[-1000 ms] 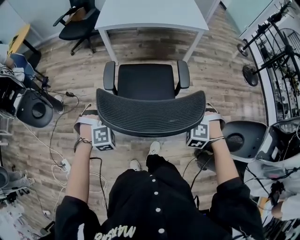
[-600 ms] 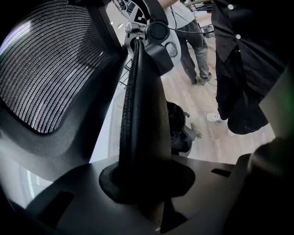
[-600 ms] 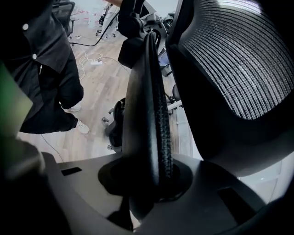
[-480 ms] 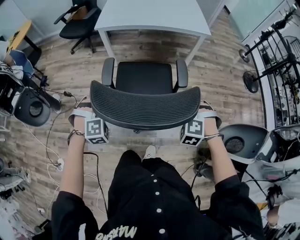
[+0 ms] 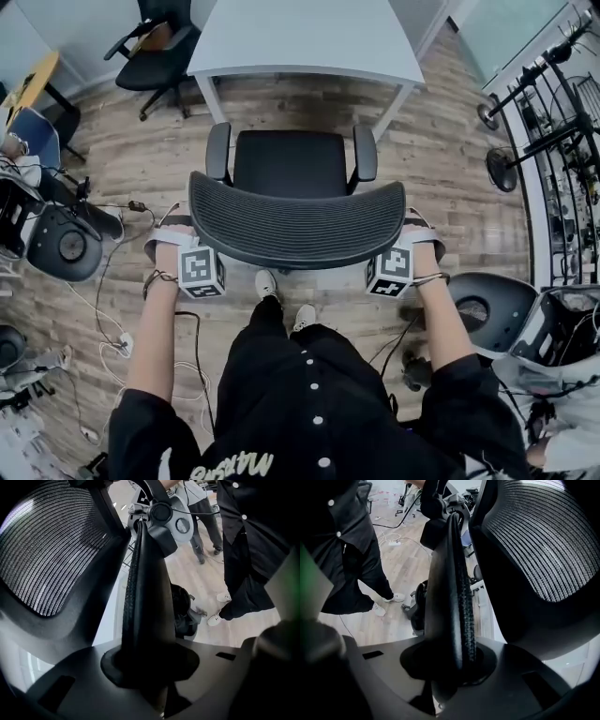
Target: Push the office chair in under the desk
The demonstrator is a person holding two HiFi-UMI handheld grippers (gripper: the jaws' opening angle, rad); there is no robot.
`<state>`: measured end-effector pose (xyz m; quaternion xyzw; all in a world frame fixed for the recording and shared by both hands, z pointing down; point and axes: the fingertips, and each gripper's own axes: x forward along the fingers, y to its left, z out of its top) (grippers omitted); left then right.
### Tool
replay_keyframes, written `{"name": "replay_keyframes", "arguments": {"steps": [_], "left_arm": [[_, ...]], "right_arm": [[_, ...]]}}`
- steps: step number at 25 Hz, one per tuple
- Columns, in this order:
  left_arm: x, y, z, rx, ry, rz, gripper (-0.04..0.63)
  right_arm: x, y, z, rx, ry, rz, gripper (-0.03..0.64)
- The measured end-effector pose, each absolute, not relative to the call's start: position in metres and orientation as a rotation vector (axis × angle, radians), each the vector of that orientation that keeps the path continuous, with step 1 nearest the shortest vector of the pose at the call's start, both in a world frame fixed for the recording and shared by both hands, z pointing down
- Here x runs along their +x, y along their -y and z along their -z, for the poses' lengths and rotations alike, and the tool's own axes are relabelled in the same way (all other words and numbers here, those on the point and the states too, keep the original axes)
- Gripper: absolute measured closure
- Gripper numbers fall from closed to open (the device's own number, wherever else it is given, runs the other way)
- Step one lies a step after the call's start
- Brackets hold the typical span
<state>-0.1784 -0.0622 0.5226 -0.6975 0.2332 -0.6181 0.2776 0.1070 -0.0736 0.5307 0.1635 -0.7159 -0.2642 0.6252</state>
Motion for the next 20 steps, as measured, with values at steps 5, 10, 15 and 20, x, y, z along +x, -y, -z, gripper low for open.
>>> {"name": "replay_keyframes", "arguments": {"steps": [5, 10, 15, 20], "left_arm": [[-0.183, 0.078, -0.523, -1.871, -0.619, 1.652, 0.491], [-0.182, 0.107, -0.526, -1.876, -0.603, 1.645, 0.491], [-0.186, 0.120, -0.526, -1.877, -0.596, 1.647, 0.492], [-0.188, 0.142, -0.529, -1.881, -0.586, 1.640, 0.492]], "right_arm": [[0.103, 0.086, -0.531, 0.382, 1.639, 0.605, 0.523], [0.103, 0.111, -0.534, 0.387, 1.637, 0.593, 0.523], [0.099, 0.122, -0.532, 0.405, 1.634, 0.598, 0.523], [0.097, 0.142, -0.535, 0.417, 1.631, 0.600, 0.523]]}}
